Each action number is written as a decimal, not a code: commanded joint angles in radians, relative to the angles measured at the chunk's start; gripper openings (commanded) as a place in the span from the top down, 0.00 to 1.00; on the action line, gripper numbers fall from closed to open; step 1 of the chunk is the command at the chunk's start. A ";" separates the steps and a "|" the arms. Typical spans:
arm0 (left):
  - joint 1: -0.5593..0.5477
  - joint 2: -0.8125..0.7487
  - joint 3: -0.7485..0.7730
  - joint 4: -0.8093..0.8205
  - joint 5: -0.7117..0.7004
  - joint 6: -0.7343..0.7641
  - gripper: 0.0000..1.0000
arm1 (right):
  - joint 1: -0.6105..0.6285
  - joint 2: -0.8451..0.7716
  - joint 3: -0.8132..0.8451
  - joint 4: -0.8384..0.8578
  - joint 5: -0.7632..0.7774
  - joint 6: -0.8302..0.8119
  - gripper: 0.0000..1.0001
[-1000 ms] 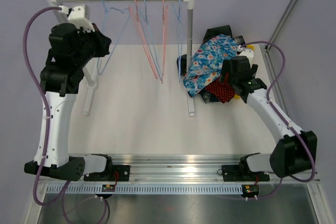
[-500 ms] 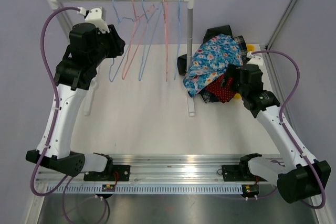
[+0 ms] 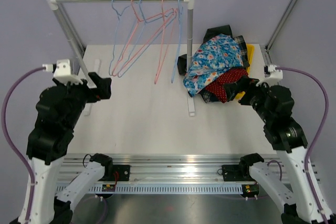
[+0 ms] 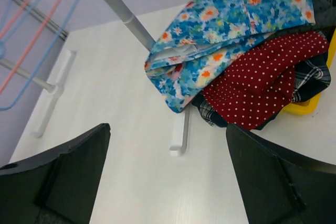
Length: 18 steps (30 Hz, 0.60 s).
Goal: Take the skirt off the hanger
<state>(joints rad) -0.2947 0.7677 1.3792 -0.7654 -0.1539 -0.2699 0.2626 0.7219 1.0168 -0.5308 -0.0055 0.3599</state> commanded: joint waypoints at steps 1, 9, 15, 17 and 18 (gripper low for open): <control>-0.004 -0.125 -0.175 0.015 -0.036 -0.029 0.01 | 0.003 -0.134 -0.010 -0.063 -0.076 0.019 0.00; -0.004 -0.416 -0.514 0.037 -0.015 -0.100 0.01 | 0.003 -0.317 -0.067 -0.164 -0.057 0.053 0.00; -0.004 -0.499 -0.575 0.051 -0.026 -0.091 0.01 | 0.003 -0.299 -0.064 -0.164 -0.027 0.030 0.01; -0.004 -0.492 -0.586 0.057 -0.016 -0.100 0.01 | 0.004 -0.276 -0.057 -0.176 -0.030 0.025 0.01; -0.004 -0.487 -0.586 0.058 -0.009 -0.097 0.01 | 0.004 -0.273 -0.060 -0.178 -0.034 0.024 0.00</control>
<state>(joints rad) -0.2947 0.2764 0.8024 -0.7662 -0.1680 -0.3523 0.2626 0.4191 0.9470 -0.7025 -0.0433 0.3939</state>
